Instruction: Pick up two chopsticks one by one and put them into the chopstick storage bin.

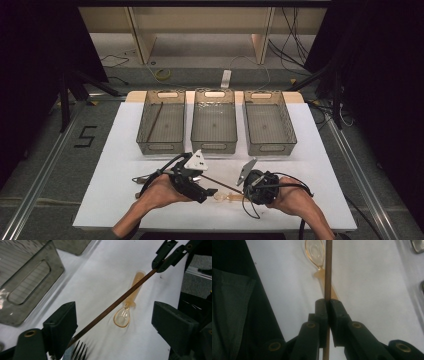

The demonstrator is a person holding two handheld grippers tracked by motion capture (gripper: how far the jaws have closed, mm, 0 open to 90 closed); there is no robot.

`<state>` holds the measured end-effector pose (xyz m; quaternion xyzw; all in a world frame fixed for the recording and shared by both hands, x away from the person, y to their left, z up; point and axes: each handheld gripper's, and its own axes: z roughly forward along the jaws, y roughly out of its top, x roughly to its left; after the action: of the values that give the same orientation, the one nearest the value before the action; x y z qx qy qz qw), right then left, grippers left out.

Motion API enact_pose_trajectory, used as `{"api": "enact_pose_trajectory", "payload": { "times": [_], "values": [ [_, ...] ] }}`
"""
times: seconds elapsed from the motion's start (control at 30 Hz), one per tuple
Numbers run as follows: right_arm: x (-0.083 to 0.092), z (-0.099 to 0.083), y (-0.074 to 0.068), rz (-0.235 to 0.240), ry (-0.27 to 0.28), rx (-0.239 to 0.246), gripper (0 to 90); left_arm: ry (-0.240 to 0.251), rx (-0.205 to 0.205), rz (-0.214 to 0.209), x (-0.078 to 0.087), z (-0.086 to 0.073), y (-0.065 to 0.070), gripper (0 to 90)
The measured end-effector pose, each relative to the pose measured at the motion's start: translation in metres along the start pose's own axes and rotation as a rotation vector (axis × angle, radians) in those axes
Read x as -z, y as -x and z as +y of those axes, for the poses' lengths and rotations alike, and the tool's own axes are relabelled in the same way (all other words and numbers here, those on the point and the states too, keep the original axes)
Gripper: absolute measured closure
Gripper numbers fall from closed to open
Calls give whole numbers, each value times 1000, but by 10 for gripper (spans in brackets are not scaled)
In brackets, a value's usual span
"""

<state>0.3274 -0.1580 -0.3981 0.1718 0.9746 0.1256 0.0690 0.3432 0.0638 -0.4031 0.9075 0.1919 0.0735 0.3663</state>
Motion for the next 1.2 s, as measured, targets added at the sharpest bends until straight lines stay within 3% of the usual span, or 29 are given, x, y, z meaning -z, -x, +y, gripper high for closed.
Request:
{"api": "enact_pose_trajectory", "payload": {
  "times": [0.27,0.47,0.9,0.97,1.0,1.2],
  "values": [
    [0,5,-5,15,-8,39,854,-94,-69,-21,-10,4,6,311],
    [1,7,-8,17,-5,50,854,-139,-94,-25,-18,5,10,400],
    [1,4,-8,32,-14,124,854,-196,-110,-50,-21,4,10,612],
    [1,5,-11,34,-17,114,854,-203,-116,-60,-21,3,10,662],
    [0,5,-10,28,-9,144,854,-203,-114,-70,-20,2,10,684],
    [0,4,-12,36,-4,165,851,-217,-147,-119,-17,2,10,737]
  ]
}}
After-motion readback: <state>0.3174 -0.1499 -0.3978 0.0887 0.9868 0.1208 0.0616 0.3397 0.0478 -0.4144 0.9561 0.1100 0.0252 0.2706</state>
